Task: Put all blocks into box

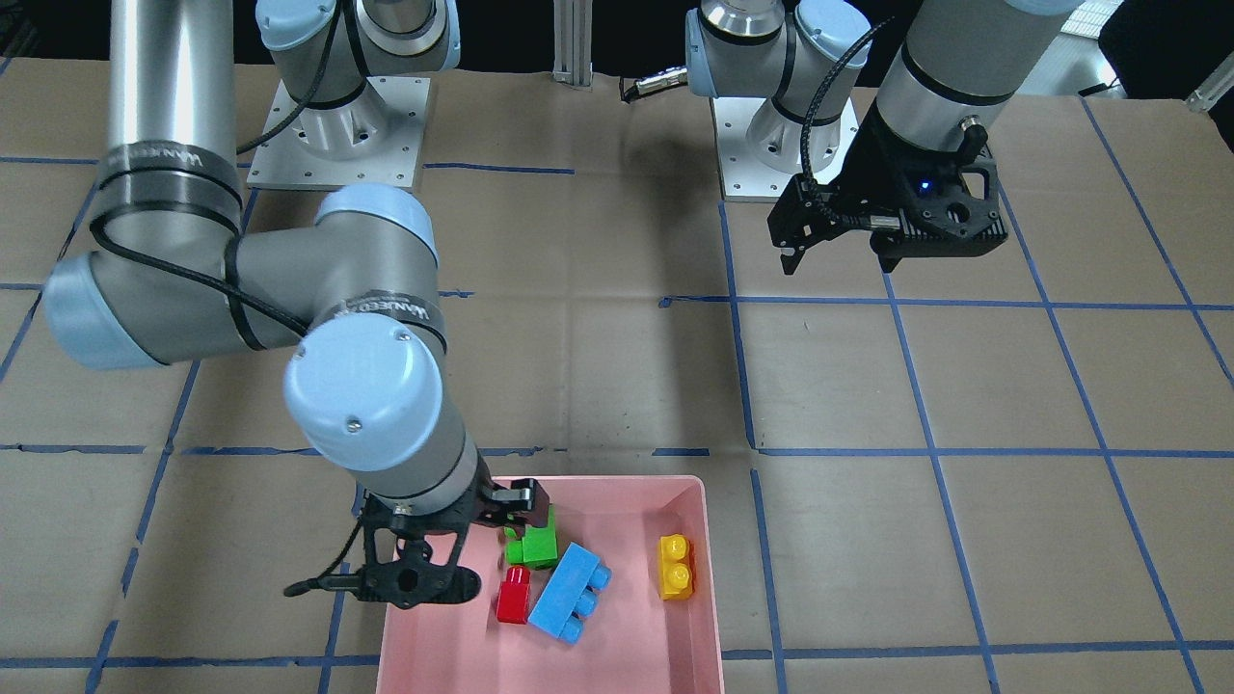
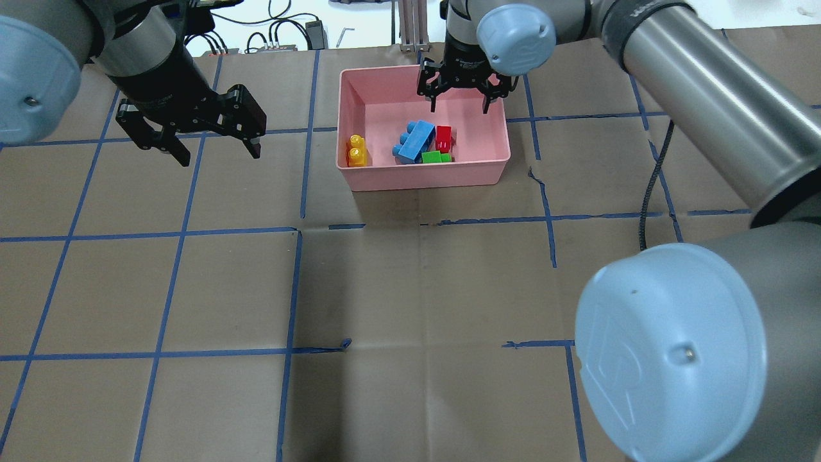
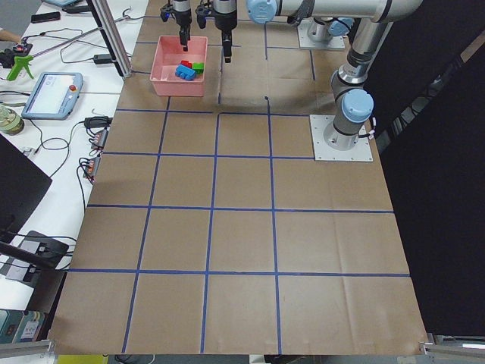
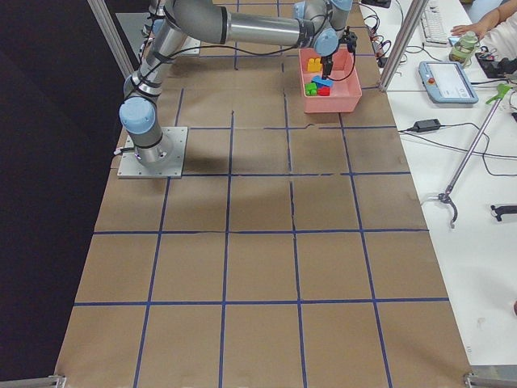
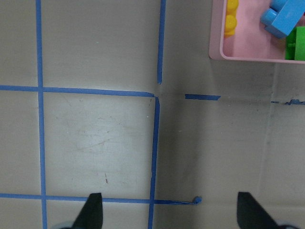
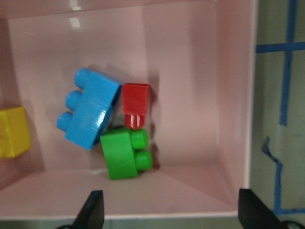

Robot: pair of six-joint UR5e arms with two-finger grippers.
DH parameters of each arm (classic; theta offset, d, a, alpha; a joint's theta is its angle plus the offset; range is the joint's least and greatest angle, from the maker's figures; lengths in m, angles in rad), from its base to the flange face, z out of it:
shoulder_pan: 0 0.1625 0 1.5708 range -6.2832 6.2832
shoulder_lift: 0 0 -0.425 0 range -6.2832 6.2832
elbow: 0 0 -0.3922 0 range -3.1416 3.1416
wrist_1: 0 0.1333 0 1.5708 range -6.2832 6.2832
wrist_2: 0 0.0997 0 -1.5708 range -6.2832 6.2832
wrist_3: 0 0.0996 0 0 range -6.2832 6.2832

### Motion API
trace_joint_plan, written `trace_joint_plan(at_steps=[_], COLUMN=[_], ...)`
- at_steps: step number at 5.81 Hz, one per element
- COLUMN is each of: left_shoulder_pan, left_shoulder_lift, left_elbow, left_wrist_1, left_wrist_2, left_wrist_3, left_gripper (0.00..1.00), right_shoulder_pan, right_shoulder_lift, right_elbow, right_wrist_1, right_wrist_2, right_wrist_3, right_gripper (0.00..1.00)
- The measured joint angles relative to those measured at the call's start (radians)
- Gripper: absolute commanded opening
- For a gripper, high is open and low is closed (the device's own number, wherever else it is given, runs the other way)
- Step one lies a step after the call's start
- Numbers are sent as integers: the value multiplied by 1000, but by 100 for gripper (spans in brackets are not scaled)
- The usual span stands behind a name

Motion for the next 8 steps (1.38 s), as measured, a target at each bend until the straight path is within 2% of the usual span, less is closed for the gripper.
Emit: trace_joint_plan(at_steps=[1,2,5,6,8], left_shoulder_pan=[1,1,0,0,1], left_shoulder_lift=[0,0,-1,-1,-1], left_elbow=[1,1,3,3,3], left_wrist_1=[0,0,2,2,3], left_wrist_2=[0,0,-1,-2,-2], left_wrist_3=[-1,-1,-1,-1,-2], left_gripper=[100,100,100,100,100], right_shoulder_pan=[-52,-95,-161,-157,-146], right_shoulder_lift=[-93,-196,-517,-577,-604], right_elbow=[32,101,383,423,427], right_wrist_1=[105,161,184,184,195], right_wrist_2=[-4,-14,-71,-74,-64], right_wrist_3=[-55,-108,-186,-182,-162], right_gripper=[99,99,100,100,100])
